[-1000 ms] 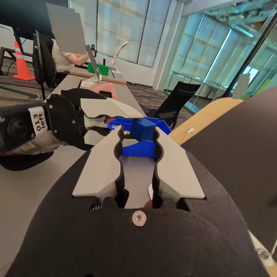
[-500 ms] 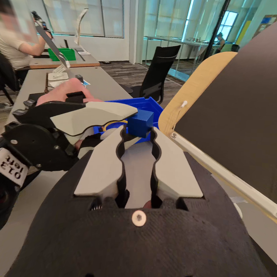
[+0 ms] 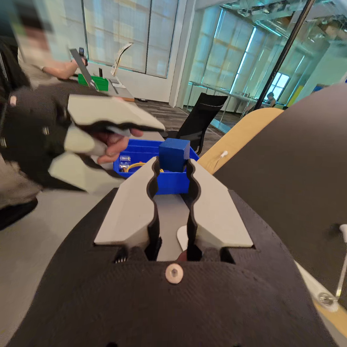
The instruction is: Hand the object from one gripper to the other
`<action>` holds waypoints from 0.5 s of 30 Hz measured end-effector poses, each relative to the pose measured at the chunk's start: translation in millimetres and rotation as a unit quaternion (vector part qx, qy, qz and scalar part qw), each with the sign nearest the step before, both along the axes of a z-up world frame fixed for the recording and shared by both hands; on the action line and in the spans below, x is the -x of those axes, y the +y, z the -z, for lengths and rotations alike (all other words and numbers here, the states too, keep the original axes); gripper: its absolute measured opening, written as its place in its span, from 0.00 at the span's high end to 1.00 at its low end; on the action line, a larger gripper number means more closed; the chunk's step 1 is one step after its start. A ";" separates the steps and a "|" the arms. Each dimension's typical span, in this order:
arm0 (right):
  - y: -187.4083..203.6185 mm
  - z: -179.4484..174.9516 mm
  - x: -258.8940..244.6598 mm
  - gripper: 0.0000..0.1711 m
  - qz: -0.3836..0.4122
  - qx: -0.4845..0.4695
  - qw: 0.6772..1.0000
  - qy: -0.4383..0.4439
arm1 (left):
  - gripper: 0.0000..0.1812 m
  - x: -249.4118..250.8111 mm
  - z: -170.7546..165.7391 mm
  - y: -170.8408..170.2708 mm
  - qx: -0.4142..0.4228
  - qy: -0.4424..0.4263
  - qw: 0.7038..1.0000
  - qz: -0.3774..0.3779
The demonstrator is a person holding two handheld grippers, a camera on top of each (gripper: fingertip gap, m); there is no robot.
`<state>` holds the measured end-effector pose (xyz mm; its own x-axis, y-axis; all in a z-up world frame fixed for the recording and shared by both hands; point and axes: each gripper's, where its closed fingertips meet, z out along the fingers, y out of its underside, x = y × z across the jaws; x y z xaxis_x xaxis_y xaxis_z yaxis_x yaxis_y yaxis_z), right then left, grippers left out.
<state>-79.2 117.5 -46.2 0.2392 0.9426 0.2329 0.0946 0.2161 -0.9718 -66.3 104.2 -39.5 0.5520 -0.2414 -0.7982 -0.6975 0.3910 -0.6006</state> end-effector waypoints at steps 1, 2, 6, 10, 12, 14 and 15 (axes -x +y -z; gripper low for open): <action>-5.1 -2.2 -3.6 0.85 -0.015 -0.033 0.999 -0.004 | 0.71 -0.1 -1.8 -6.4 0.050 -0.037 0.997 0.038; -12.7 -5.4 -7.5 0.85 -0.032 -0.076 0.997 -0.005 | 0.71 0.6 -1.2 -12.7 0.103 -0.066 0.990 0.075; -40.8 5.2 -16.1 0.85 -0.069 -0.249 0.963 -0.080 | 0.71 6.2 -6.9 -38.6 0.314 -0.227 0.890 0.241; -61.4 27.0 -7.9 0.85 -0.086 -0.357 0.916 -0.161 | 0.70 13.1 -4.2 -46.2 0.426 -0.305 0.787 0.326; -66.7 33.5 -1.9 0.85 -0.085 -0.391 0.898 -0.184 | 0.68 10.4 11.7 -50.4 0.471 -0.291 0.758 0.346; -68.5 38.4 1.6 0.85 -0.082 -0.412 0.885 -0.200 | 0.67 6.9 17.5 -57.2 0.498 -0.290 0.724 0.380; -67.6 39.3 2.1 0.85 -0.077 -0.420 0.880 -0.206 | 0.67 6.1 20.9 -57.5 0.504 -0.287 0.718 0.385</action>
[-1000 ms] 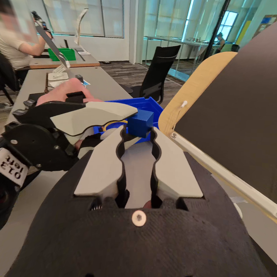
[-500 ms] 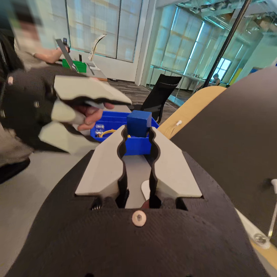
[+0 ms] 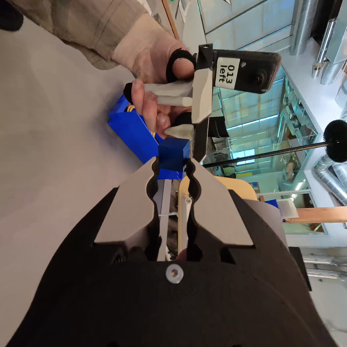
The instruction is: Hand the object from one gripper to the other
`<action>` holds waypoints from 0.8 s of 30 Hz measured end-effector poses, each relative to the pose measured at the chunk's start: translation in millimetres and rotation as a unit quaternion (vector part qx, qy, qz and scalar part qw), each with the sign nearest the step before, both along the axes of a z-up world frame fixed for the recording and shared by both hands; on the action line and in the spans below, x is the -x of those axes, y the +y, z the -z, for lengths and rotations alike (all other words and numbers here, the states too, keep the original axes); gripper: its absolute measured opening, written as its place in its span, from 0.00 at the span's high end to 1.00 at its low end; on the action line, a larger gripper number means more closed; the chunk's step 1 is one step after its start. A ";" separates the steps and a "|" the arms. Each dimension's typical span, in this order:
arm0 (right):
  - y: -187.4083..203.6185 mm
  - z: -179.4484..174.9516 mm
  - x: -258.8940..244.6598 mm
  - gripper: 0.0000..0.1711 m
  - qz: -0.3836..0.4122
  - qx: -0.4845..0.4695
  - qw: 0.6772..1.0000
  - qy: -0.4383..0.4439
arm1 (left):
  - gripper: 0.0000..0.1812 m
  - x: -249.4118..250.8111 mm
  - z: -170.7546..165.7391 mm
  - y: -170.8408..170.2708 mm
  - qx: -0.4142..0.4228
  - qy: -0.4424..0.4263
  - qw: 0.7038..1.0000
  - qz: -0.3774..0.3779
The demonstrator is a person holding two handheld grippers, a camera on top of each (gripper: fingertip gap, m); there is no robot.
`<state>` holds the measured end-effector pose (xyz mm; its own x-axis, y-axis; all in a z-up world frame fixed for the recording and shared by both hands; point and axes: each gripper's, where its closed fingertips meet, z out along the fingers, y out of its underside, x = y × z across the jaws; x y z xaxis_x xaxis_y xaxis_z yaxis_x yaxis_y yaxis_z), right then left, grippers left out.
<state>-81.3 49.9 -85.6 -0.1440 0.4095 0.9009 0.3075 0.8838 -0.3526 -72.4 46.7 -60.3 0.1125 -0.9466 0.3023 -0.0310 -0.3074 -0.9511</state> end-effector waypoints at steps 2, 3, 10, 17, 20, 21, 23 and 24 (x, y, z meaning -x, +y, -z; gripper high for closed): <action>-2.2 -1.4 -0.3 0.85 -0.005 -0.002 1.000 0.002 | 0.69 -1.5 9.8 -2.3 0.004 0.015 1.000 0.016; -1.9 -2.2 -0.9 0.85 -0.004 -0.005 1.000 0.003 | 0.70 -2.6 12.0 -3.5 0.005 0.016 1.000 0.022; 1.9 -4.1 -3.8 0.85 0.007 -0.021 1.000 0.003 | 0.83 -7.9 16.1 0.5 -0.008 0.016 1.000 0.014; 7.3 -20.6 -12.6 0.74 0.019 0.039 0.998 0.041 | 0.83 1.5 4.0 15.7 -0.193 0.054 0.976 -0.090; 5.8 -31.3 -15.1 0.76 -0.010 0.153 0.985 0.080 | 0.83 1.1 0.8 13.5 -0.317 0.103 0.935 -0.125; 5.7 -35.4 -14.6 0.79 -0.021 0.184 0.978 0.096 | 0.83 -1.3 -3.6 10.7 -0.343 0.102 0.925 -0.131; -0.8 -35.2 -12.6 0.79 -0.051 0.229 0.967 0.100 | 0.83 -5.0 -9.4 8.8 -0.373 0.107 0.910 -0.146; -1.5 -35.1 -11.4 0.79 -0.057 0.242 0.963 0.103 | 0.83 -5.7 -10.8 9.3 -0.388 0.113 0.901 -0.155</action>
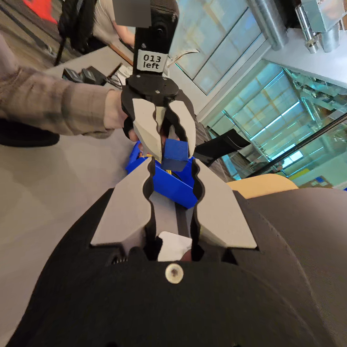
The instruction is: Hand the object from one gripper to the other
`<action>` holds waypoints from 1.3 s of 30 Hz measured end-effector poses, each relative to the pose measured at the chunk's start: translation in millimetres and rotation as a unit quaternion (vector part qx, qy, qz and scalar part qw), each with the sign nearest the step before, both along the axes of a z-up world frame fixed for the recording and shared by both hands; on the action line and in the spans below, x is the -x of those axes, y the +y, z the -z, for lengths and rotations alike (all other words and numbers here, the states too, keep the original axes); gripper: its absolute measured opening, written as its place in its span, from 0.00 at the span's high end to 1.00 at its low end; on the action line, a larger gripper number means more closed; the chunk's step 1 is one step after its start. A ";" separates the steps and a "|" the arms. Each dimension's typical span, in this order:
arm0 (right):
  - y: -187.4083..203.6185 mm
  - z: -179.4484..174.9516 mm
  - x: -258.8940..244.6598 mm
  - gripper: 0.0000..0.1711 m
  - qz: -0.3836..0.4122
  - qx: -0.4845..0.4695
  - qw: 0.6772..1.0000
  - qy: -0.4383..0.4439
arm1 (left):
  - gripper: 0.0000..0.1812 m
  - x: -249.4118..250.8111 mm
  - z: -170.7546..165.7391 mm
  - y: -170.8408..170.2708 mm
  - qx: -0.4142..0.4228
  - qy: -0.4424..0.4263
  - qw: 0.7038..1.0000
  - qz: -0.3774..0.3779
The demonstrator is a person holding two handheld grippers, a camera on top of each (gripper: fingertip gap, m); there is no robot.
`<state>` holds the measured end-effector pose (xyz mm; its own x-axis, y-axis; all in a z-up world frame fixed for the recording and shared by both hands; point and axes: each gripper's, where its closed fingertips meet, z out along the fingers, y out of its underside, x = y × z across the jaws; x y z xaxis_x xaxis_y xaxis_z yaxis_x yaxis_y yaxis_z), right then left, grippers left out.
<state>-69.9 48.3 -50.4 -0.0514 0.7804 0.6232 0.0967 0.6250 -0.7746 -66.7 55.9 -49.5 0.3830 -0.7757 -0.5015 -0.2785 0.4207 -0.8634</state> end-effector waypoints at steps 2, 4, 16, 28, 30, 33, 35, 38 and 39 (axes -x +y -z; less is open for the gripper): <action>-3.1 -0.3 2.2 0.80 -0.017 0.029 0.999 0.006 | 0.83 -1.3 1.8 0.5 -0.031 0.023 0.999 -0.016; -6.1 -4.1 3.5 0.83 -0.033 0.054 0.998 0.021 | 0.83 -2.8 2.8 1.1 -0.053 0.040 0.997 -0.028; -8.4 -1.1 -2.1 0.87 -0.051 0.060 0.997 0.014 | 0.84 -7.9 3.7 -5.8 -0.077 0.050 0.996 -0.016; -11.1 -7.3 -2.6 0.87 -0.041 0.018 0.999 0.026 | 0.83 -8.0 -1.1 -6.9 -0.057 0.033 0.998 -0.013; -10.2 -8.5 -2.7 0.87 -0.027 -0.006 0.999 0.027 | 0.83 -6.4 -1.5 -4.7 -0.042 0.025 0.999 -0.014; -9.4 -10.8 -2.7 0.87 -0.004 -0.044 0.999 0.025 | 0.76 -2.7 -0.7 0.3 0.019 0.004 1.000 -0.010; -8.8 -12.8 -2.6 0.87 0.011 -0.068 0.997 0.023 | 0.73 0.4 -3.4 0.4 0.060 -0.023 0.998 0.007; -5.2 -9.8 -1.8 0.87 0.043 -0.126 0.991 0.005 | 0.67 3.4 -5.8 -2.2 0.161 -0.066 0.984 0.046; -4.7 -8.4 -1.0 0.87 0.053 -0.149 0.987 -0.001 | 0.66 4.5 -6.4 -2.3 0.193 -0.081 0.976 0.058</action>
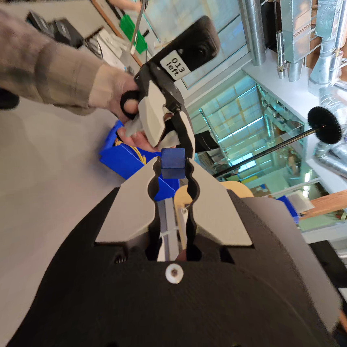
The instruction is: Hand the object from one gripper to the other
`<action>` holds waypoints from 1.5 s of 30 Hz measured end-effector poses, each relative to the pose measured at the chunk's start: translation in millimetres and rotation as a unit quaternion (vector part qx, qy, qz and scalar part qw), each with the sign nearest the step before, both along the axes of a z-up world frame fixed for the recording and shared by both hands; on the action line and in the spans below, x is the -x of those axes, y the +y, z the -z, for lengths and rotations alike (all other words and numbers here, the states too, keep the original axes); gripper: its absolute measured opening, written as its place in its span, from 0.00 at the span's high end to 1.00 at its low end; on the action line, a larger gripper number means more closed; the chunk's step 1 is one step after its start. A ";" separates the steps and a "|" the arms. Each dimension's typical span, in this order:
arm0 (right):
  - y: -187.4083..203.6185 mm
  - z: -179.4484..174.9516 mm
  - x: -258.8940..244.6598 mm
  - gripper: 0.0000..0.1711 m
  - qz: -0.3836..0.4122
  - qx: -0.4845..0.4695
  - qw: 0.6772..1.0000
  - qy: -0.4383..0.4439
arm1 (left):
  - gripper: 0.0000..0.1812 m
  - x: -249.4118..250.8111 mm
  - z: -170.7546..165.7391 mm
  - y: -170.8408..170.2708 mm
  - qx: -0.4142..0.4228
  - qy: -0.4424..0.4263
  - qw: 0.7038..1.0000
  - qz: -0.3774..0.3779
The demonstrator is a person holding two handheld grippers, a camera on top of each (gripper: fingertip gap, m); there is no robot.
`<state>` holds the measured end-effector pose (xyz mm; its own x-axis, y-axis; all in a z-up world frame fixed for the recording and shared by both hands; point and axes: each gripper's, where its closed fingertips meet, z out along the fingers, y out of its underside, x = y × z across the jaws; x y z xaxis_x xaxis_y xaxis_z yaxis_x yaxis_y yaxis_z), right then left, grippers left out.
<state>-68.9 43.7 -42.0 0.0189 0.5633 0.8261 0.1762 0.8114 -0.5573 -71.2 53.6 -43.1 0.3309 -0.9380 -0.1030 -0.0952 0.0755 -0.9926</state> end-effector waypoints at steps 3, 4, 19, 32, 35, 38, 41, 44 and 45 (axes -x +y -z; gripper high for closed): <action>1.5 5.0 3.8 0.87 0.033 -0.069 0.997 -0.023 | 0.67 2.2 -8.0 -2.5 0.094 -0.066 0.992 0.046; 1.2 5.6 4.9 0.87 0.040 -0.086 0.995 -0.026 | 0.68 2.8 -9.6 -3.8 0.112 -0.080 0.989 0.060; 5.3 4.1 8.7 0.87 0.072 -0.142 0.987 -0.027 | 0.85 -7.8 8.5 6.7 0.122 -0.046 0.991 0.034; 6.2 -6.6 -0.8 0.81 -0.122 0.256 0.956 0.072 | 0.85 -12.4 3.4 1.5 -0.145 0.057 0.987 -0.043; -0.7 -2.5 0.8 0.86 -0.150 0.268 0.949 0.067 | 0.85 -14.4 4.8 -1.5 -0.154 0.063 0.985 -0.036; -4.0 -2.0 1.7 0.86 -0.163 0.272 0.946 0.069 | 0.85 -16.3 6.4 -3.6 -0.154 0.066 0.985 -0.029; -6.1 -1.7 1.2 0.86 -0.169 0.270 0.945 0.068 | 0.85 -17.7 7.3 -5.6 -0.152 0.067 0.986 -0.022; -5.4 -2.3 0.5 0.86 -0.168 0.263 0.948 0.069 | 0.85 -19.6 7.9 -4.7 -0.145 0.064 0.987 -0.023; -4.8 -2.9 0.6 0.86 -0.167 0.261 0.948 0.071 | 0.85 -19.9 7.4 -4.1 -0.142 0.060 0.988 -0.023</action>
